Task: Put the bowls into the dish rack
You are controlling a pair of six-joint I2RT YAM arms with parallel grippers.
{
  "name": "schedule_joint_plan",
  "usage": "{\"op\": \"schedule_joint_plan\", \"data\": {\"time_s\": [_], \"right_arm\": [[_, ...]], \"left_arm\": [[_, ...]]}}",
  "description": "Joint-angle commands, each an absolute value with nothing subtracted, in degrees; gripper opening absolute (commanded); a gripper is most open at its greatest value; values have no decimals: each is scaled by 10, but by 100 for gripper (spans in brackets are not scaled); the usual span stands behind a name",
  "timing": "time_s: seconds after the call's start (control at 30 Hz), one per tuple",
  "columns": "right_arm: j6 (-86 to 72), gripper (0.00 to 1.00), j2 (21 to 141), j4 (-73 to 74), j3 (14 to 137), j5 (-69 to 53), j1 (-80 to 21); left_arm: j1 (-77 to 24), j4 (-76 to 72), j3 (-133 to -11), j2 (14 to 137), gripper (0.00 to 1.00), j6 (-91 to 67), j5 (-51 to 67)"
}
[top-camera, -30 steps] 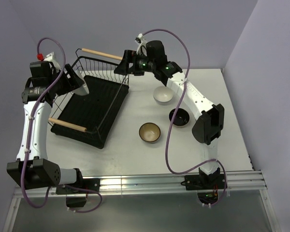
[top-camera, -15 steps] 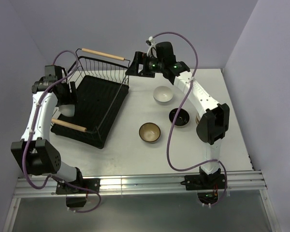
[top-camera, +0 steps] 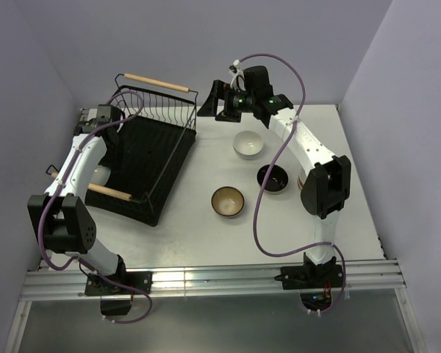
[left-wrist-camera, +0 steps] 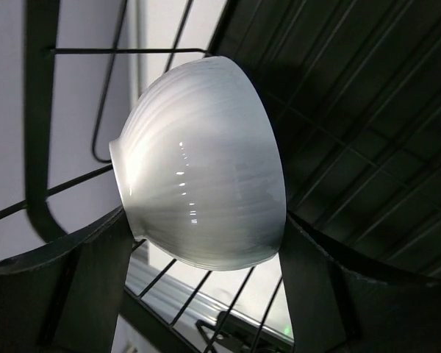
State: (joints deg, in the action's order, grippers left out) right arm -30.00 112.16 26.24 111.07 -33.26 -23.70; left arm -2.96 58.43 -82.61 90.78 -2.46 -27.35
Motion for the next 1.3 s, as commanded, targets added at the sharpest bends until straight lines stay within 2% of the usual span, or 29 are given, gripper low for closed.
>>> {"op": "schedule_joint_plan", "data": {"time_s": [0.0, 0.27, 0.87, 0.97, 1.03, 1.07, 1.17, 1.23, 1.27], "right_arm": [[-305, 100, 1085, 245, 1103, -345, -234], [-303, 100, 1081, 248, 1096, -355, -227], [-299, 100, 1042, 218, 1027, -345, -200], [-296, 100, 1044, 223, 1029, -345, -200], [-294, 100, 1045, 225, 1030, -345, -197], [-295, 100, 1046, 225, 1031, -345, -196], [-294, 100, 1043, 226, 1029, -344, -193], [-294, 100, 1043, 227, 1029, -343, -192], [-293, 100, 1043, 225, 1028, -343, -192]], "left_arm": [[-43, 591, -830, 906, 0, -6, -358], [-54, 606, -824, 938, 1, -11, -371], [-54, 581, -793, 985, 22, -18, -411], [-54, 584, -795, 998, 39, -25, -403], [-54, 586, -799, 1005, 45, -25, -396], [-54, 588, -801, 1008, 56, -26, -393], [-54, 588, -802, 1014, 79, -25, -381], [-55, 590, -802, 1018, 84, -25, -376], [-55, 591, -802, 1019, 93, -25, -373]]}}
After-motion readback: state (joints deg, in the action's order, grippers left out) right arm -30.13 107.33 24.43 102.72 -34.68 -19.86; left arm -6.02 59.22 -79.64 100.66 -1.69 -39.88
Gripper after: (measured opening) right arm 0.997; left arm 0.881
